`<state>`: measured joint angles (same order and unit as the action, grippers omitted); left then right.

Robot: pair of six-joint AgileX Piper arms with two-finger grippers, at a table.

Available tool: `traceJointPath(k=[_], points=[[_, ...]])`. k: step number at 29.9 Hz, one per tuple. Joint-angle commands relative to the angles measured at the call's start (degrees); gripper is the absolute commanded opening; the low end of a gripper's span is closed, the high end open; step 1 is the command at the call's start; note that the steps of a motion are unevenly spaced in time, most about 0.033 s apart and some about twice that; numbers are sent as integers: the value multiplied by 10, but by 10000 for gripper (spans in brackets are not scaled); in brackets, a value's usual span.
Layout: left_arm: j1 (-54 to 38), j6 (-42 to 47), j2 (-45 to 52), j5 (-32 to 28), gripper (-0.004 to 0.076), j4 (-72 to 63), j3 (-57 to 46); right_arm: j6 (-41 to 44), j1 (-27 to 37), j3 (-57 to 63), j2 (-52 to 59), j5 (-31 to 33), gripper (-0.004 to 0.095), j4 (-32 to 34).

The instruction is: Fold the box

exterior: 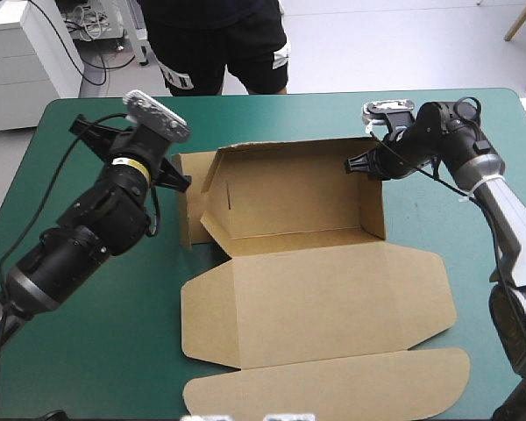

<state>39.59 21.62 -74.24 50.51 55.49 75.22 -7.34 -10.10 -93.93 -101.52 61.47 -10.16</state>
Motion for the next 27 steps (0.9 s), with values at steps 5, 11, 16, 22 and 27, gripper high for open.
traceJointPath(k=[5,11,16,22,27], points=[[-166,-82,23,-13,3,-195,18,-1,-1,-7,-49,55,0,-1],[-284,-161,23,-9,3,-344,18,-7,-1,-22,-74,45,0,2],[-357,-227,23,5,3,-444,18,-7,-1,-33,-79,30,4,19],[-395,-262,22,16,3,-491,18,-10,-1,-55,-79,25,211,31],[-396,-268,22,21,3,-490,18,-2,-1,-97,-79,44,441,31]])
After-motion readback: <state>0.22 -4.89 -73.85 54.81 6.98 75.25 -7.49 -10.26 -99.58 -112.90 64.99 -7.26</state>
